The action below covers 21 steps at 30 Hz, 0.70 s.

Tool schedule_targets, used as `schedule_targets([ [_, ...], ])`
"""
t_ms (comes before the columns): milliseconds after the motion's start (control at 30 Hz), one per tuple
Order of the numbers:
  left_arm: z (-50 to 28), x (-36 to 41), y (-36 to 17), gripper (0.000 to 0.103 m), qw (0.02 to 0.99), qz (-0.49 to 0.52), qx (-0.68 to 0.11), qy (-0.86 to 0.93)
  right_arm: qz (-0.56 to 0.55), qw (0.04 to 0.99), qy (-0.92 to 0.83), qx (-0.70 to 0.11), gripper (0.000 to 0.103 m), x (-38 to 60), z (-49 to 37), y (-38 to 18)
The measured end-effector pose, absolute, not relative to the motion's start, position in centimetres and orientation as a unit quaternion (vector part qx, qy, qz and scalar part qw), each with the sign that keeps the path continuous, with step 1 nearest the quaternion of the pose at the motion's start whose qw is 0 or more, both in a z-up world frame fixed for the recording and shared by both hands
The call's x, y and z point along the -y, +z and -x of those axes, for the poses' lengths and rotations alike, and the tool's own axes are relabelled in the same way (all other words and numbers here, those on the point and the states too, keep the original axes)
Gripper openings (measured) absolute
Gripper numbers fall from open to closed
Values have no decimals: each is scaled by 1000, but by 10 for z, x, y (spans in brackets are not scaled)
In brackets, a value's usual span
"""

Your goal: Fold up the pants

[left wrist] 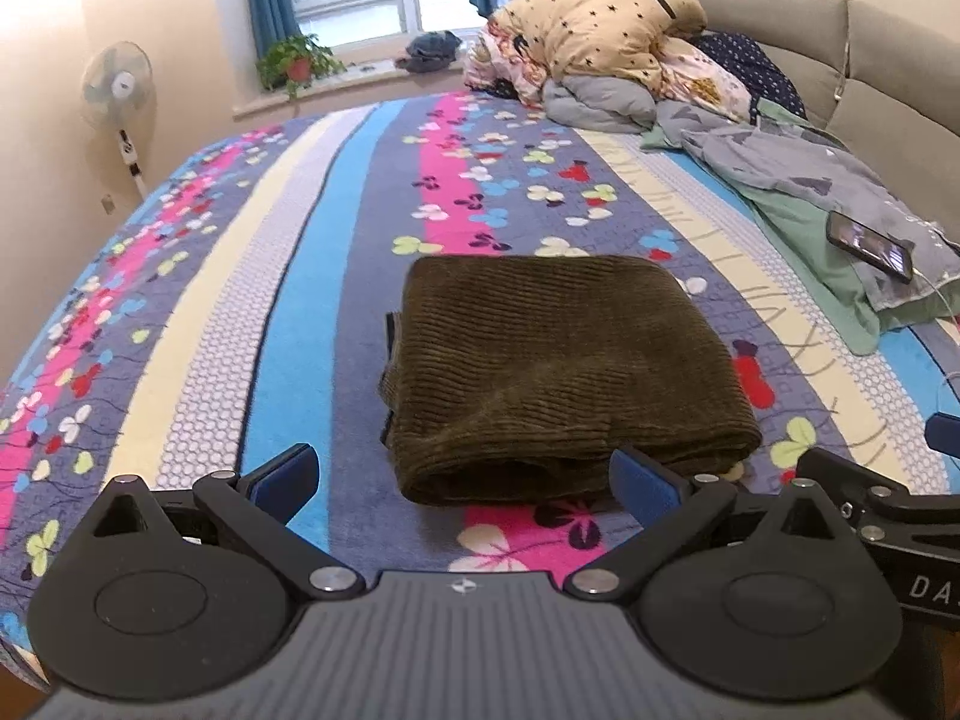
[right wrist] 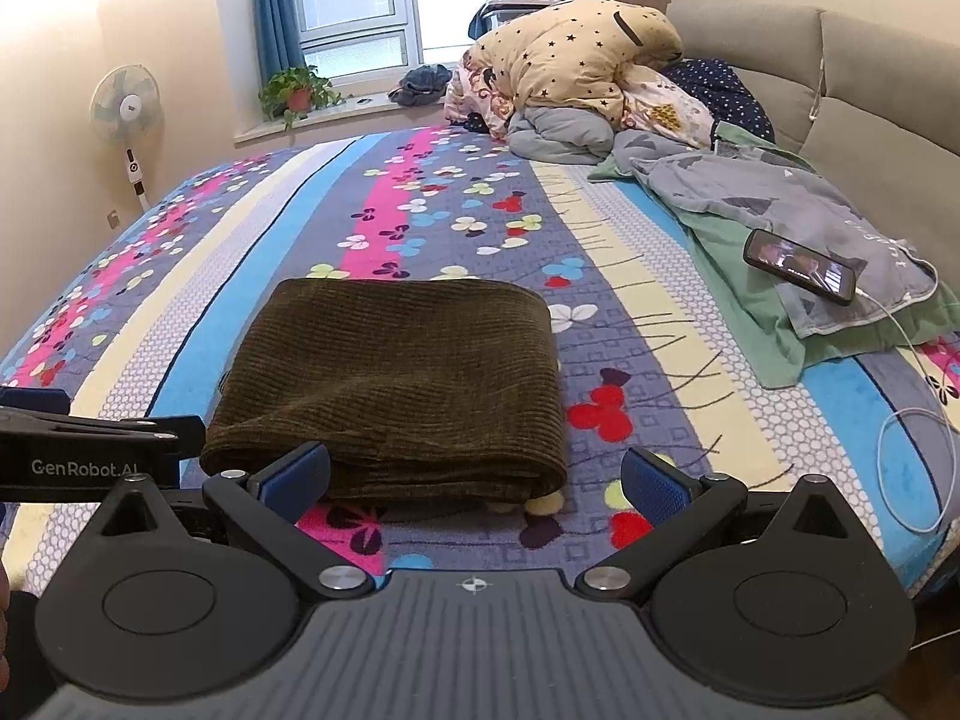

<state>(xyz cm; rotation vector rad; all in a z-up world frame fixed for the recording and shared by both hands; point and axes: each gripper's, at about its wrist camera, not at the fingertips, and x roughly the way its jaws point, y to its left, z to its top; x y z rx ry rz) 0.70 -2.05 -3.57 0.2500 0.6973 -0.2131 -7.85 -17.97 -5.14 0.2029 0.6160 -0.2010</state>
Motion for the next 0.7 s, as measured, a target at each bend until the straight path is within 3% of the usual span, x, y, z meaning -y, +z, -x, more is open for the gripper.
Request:
schedule_targets([
  [533,-8,28,-39,103,920,-134,-351,-109,-104,942,-100,-304,102,178,75,-51],
  [700,-14,31,-37,103,908,-127,-386,-106,-104,942,-101,-303,102,178,75,-51],
])
